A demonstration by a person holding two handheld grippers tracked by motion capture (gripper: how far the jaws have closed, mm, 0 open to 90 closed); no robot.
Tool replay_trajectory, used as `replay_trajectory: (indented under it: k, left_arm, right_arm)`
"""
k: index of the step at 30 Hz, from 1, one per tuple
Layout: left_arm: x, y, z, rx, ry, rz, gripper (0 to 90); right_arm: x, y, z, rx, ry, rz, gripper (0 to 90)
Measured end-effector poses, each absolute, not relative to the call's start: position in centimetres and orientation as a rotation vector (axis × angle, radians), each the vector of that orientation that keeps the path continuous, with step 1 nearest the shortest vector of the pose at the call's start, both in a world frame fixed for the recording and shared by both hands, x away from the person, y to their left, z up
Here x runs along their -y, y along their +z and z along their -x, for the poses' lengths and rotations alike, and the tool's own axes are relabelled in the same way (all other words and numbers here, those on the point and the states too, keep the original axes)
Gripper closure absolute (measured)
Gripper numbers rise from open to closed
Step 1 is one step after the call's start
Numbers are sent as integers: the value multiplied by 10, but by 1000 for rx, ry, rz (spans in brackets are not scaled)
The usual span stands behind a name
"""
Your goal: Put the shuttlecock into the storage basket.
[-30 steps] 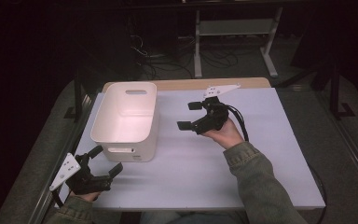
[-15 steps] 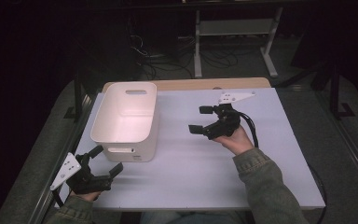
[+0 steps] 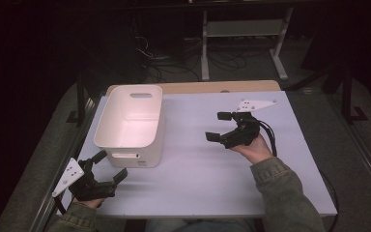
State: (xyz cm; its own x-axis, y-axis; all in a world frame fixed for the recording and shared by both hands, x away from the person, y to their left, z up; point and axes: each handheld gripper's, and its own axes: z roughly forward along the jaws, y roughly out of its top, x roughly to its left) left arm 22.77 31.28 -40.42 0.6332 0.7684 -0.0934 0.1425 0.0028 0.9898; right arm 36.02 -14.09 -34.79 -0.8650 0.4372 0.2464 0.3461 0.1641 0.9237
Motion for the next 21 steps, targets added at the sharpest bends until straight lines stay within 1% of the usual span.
replay_trajectory:
  k: [21]
  left_arm:
    - [-313,-404,-228,-798,579,-1519,0]
  right_arm:
    - [173,-360,-345,-2265,1788,-828,0]
